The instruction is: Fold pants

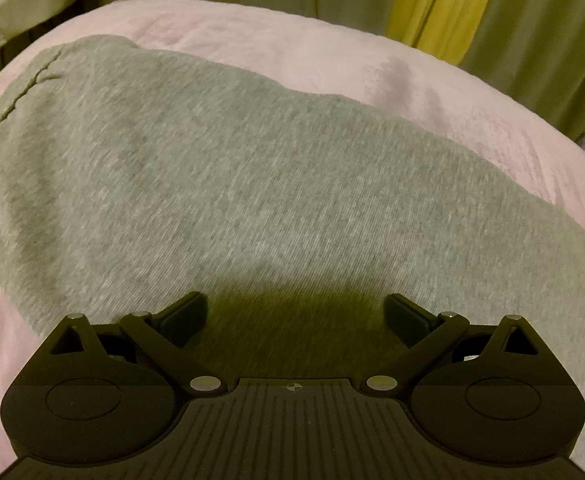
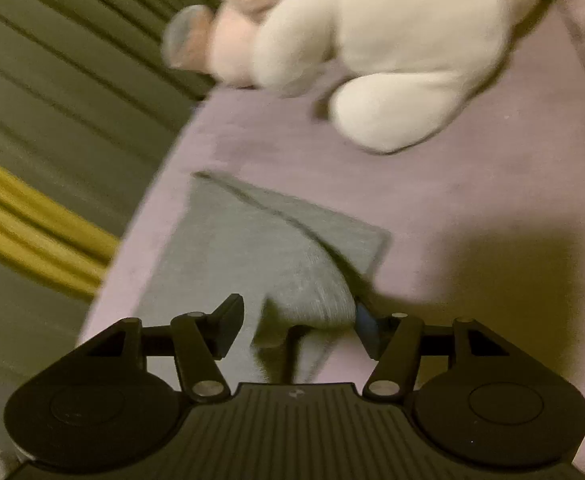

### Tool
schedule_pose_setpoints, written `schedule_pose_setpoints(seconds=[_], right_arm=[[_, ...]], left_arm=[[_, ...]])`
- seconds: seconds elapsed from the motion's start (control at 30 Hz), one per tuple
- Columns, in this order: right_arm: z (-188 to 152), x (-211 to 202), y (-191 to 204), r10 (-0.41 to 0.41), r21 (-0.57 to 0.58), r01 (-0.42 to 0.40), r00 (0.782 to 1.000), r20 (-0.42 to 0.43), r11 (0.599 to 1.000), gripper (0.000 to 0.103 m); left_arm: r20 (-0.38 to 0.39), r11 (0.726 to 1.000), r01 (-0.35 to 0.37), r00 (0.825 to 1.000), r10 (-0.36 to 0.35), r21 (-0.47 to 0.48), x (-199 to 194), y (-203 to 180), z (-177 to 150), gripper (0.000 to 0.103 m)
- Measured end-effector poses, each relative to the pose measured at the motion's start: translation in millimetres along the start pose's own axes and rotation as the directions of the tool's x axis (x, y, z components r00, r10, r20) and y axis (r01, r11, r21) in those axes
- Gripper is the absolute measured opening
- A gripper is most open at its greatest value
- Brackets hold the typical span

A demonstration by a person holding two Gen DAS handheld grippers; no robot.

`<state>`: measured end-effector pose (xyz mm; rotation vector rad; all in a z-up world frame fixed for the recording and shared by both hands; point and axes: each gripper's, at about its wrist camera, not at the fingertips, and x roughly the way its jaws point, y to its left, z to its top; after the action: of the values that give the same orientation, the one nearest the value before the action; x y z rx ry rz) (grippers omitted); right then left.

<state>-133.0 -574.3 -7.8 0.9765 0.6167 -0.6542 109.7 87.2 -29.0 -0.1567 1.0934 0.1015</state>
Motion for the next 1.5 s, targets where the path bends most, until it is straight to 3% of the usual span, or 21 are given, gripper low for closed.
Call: schedule_pose_setpoints(seconds=[0.07,0.23,0.3,0.33,0.37,0.47,0.53,0.57,0.63,0.7,0.73,0.77,0.8,0.83,0.87,0.93,1.07,1.13,1.23,1.37,1.5], right_arm=[[2.2,-7.3,-0.1,-0.045,0.004,0.045,0.999,0.016,0.999,0.06],[2.3,3.5,-0.4,0.094,0.053,-0.091,0.993,-0.072,0.994,0.06],[1.2,13.6,3.7,0.084,0.03,-0.082,0.994,-0.073,0.996,0.046],[1.8,18.9,4.1,0.068,0.026,-0.067,0.996,-0.063,0.997,0.027],[2.6,22.5,3.3,0.064,0.033,-0.062,0.996,-0.056,0.998,0.018],[4.5,26.3,6.3,0.063,0.031,-0.062,0.997,-0.032,0.998,0.014],[5.1,17.4,21.2,0.075,-0.043,-0.074,0.997,0.023,0.996,0.013],[5.0,10.0,25.5,0.135,-0.065,-0.131,0.989,0.056,0.989,0.013],[5.9,-5.1,22.8,0.317,-0.078,-0.309,0.942,0.114,0.948,0.013],[5.9,-11.9,14.7,0.391,-0.112,-0.377,0.907,0.154,0.919,0.013],[6.4,-9.6,9.3,0.365,-0.132,-0.347,0.919,0.151,0.929,0.015],[6.8,-4.7,4.7,0.29,-0.142,-0.271,0.947,0.135,0.952,0.019],[7.3,4.1,-0.5,0.166,-0.143,-0.149,0.979,0.118,0.978,0.022],[8.1,15.3,-4.1,0.041,-0.139,-0.027,0.994,0.098,0.99,0.03],[8.8,20.8,-10.2,-0.012,-0.135,0.021,0.998,0.069,0.991,0.035],[7.7,14.4,-20.0,0.037,-0.107,-0.028,0.996,0.081,0.994,0.045],[11.3,9.6,-23.8,-0.002,-0.115,0.01,0.997,0.074,0.993,0.062],[9.2,15.5,-29.8,0.057,-0.066,-0.055,0.998,0.024,0.996,0.063],[5.2,27.1,-39.6,0.192,-0.005,-0.192,0.981,-0.017,0.981,0.068],[1.3,32.3,-37.8,0.252,-0.024,-0.252,0.968,0.015,0.968,0.081],[3.3,39.3,-29.0,0.27,-0.04,-0.269,0.962,0.029,0.962,0.076]], left_arm=[[0.001,1.0,0.001,1.0,-0.001,-0.001,-0.2,0.3,0.1,0.101],[0.0,1.0,0.004,1.0,-0.004,-0.005,0.3,0.7,0.0,0.101],[0.0,1.0,0.004,1.0,-0.004,-0.001,0.4,0.6,-0.3,0.101],[0.0,1.0,0.003,1.0,-0.003,-0.001,0.4,1.1,-0.7,0.101],[0.0,1.0,0.002,1.0,-0.002,0.0,0.5,1.1,-0.9,0.101],[0.0,1.0,0.001,1.0,-0.001,0.0,0.6,0.3,-0.9,0.101],[0.0,1.0,0.0,1.0,0.0,0.0,0.6,0.2,-0.9,0.101],[0.0,1.0,0.0,1.0,0.0,0.0,0.6,0.2,-0.9,0.101],[-0.001,1.0,-0.001,1.0,0.001,0.001,0.7,-0.2,-0.9,0.101],[-0.001,1.0,-0.001,1.0,0.001,0.001,0.8,-0.5,-0.9,0.101],[0.0,1.0,-0.001,1.0,0.001,0.001,0.8,-0.6,-0.9,0.101],[0.0,1.0,-0.001,1.0,0.001,0.0,0.8,-0.6,-0.9,0.101],[0.0,1.0,-0.001,1.0,0.001,0.0,0.8,-0.6,-0.9,0.101],[0.0,1.0,0.0,1.0,0.0,-0.001,1.0,-0.9,-0.8,0.101],[0.0,1.0,0.001,1.0,-0.001,-0.001,1.0,-0.8,-0.8,0.101],[-0.001,1.0,0.0,1.0,0.0,-0.001,1.5,-1.0,-0.6,0.101],[-0.002,1.0,-0.007,1.0,0.007,0.009,2.5,-2.3,-0.7,0.101],[-0.001,1.0,-0.007,1.0,0.007,0.008,2.6,-2.2,-0.9,0.101],[-0.001,1.0,-0.008,1.0,0.008,0.009,2.7,-2.2,-1.2,0.101],[-0.002,1.0,-0.013,1.0,0.013,0.014,3.1,-3.2,-1.6,0.101],[-0.001,1.0,-0.017,1.0,0.017,0.015,3.1,-4.5,-2.2,0.101]])
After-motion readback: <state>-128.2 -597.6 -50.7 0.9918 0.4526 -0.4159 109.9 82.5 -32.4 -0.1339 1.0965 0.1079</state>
